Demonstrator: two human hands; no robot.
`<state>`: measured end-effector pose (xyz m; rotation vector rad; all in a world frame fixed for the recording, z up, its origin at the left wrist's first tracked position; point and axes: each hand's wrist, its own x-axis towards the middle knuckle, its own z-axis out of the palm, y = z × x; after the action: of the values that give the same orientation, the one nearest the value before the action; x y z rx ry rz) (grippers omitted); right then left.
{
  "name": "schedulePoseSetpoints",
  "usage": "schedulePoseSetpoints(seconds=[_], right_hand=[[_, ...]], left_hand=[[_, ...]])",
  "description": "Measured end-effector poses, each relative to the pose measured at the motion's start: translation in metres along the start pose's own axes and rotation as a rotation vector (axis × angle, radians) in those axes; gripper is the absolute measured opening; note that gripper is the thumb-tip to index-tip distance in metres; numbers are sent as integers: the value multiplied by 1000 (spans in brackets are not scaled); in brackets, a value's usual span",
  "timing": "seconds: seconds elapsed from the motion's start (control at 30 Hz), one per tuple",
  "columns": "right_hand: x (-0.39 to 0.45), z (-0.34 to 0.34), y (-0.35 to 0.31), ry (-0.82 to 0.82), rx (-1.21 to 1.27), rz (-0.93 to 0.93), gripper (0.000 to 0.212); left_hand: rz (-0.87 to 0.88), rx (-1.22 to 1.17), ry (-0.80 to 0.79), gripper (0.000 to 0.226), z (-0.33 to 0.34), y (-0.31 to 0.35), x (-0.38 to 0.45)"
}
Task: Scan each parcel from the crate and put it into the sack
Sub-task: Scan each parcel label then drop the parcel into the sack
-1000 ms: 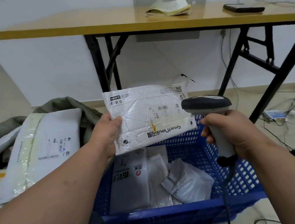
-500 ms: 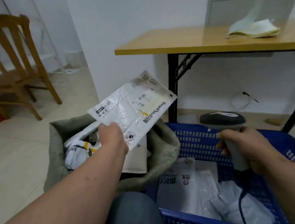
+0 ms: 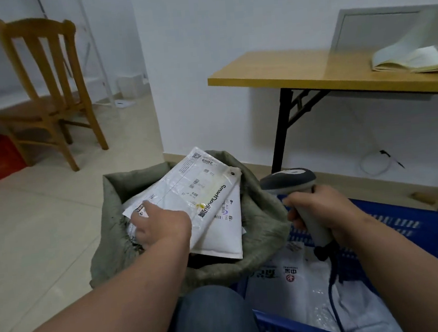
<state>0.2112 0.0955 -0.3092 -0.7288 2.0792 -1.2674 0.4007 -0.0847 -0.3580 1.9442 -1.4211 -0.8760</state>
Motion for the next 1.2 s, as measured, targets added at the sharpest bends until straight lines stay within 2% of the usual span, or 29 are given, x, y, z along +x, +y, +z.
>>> schedulePoseSetpoints(seconds=[0.1, 0.27, 0.43, 0.6, 0.8, 0.9, 0.97, 1.03, 1.1, 1.17, 1.2], right_hand=[[6, 9, 2, 5, 33, 41, 14], [30, 14, 15, 97, 28, 128, 21], [73, 22, 19, 147, 26, 274, 27], [123, 41, 20, 79, -16, 321, 39], [170, 70, 26, -9, -113, 382, 45], [182, 79, 35, -31, -126, 440, 48], [185, 80, 37, -1, -107, 439, 51], [185, 80, 32, 50, -84, 412, 54], [182, 82, 17, 126, -26, 340, 50], [176, 86, -9, 197, 46, 217, 39], [172, 89, -24, 210, 82, 158, 32]], left_hand=[[181, 125, -3, 69, -1, -2, 9], [312, 271, 40, 63, -15, 7, 49], [261, 415, 56, 58, -30, 23, 113], [130, 479, -31, 49, -30, 29, 175], [129, 568, -211, 53, -8, 31, 213], [96, 527, -190, 45, 0, 32, 216], [110, 467, -130, 38, -3, 32, 216], [138, 349, -59, 40, -7, 31, 221], [212, 252, 42, 45, -14, 35, 219], [304, 152, 73, 48, -23, 48, 208], [296, 54, 65, 48, -28, 57, 202]])
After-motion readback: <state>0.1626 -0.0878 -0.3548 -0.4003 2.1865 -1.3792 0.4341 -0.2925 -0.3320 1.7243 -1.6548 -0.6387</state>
